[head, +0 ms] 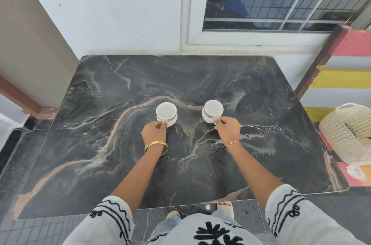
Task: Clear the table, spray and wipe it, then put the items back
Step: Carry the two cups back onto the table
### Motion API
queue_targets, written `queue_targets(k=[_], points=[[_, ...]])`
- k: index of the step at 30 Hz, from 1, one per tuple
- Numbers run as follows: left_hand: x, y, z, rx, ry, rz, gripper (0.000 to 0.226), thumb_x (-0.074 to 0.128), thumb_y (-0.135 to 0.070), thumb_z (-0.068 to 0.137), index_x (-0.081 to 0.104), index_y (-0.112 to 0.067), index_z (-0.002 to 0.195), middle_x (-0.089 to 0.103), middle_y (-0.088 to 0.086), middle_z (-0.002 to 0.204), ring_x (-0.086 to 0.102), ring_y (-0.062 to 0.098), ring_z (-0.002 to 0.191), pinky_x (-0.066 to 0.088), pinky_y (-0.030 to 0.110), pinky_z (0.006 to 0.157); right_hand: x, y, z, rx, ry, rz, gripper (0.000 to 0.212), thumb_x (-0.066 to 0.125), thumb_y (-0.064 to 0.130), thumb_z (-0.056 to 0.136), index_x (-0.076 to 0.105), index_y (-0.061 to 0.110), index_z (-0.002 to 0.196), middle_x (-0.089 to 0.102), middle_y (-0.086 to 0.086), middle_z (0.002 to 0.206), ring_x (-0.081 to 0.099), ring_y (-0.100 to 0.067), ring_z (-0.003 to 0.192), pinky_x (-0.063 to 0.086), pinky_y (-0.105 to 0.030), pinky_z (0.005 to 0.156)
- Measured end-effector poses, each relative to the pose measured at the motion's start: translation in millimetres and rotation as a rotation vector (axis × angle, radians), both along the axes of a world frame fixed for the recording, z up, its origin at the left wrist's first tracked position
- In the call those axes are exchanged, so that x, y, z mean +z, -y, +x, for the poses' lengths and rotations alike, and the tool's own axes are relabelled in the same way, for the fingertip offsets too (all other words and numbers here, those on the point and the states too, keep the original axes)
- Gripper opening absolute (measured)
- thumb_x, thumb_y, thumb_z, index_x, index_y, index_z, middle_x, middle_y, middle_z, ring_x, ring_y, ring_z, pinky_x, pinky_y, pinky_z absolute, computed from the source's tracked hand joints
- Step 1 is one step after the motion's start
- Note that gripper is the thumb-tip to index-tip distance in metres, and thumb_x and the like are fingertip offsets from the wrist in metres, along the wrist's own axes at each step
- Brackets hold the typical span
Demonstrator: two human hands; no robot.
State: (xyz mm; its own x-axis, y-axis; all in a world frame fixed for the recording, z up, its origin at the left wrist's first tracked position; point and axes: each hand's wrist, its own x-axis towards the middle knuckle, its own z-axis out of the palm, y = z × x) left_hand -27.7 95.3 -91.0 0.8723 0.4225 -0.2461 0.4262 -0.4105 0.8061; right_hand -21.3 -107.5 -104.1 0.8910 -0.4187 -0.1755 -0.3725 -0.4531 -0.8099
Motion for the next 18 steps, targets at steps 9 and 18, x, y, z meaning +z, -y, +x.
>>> queue_targets(k=[9,18], points=[[-2.7,-1.6,-1.4,-0.002,0.013,-0.003,0.033,0.055,-0.031,0.088,0.068,-0.002,0.099,0.070,0.016,0.101,0.061,0.028,0.098,0.042,0.030,0.087,7.1,-0.7,-0.9,0.022,-0.048,-0.155,0.045,0.058,0.019,0.088,0.042,0.015,0.046,0.045,0.000,0.048,0.045,-0.027,0.061,0.035,-0.029,0.060],[2.5,2.4,-6.7,0.177,0.179,-0.085,0.030,0.054,-0.023,0.087,0.055,-0.007,0.113,0.050,0.017,0.120,0.046,0.024,0.111,0.033,0.028,0.095,10.0,-1.0,-14.2,0.018,0.018,-0.236,0.034,0.064,0.033,0.084,0.057,0.006,0.104,0.053,-0.009,0.106,0.051,-0.024,0.094,0.043,-0.033,0.081]])
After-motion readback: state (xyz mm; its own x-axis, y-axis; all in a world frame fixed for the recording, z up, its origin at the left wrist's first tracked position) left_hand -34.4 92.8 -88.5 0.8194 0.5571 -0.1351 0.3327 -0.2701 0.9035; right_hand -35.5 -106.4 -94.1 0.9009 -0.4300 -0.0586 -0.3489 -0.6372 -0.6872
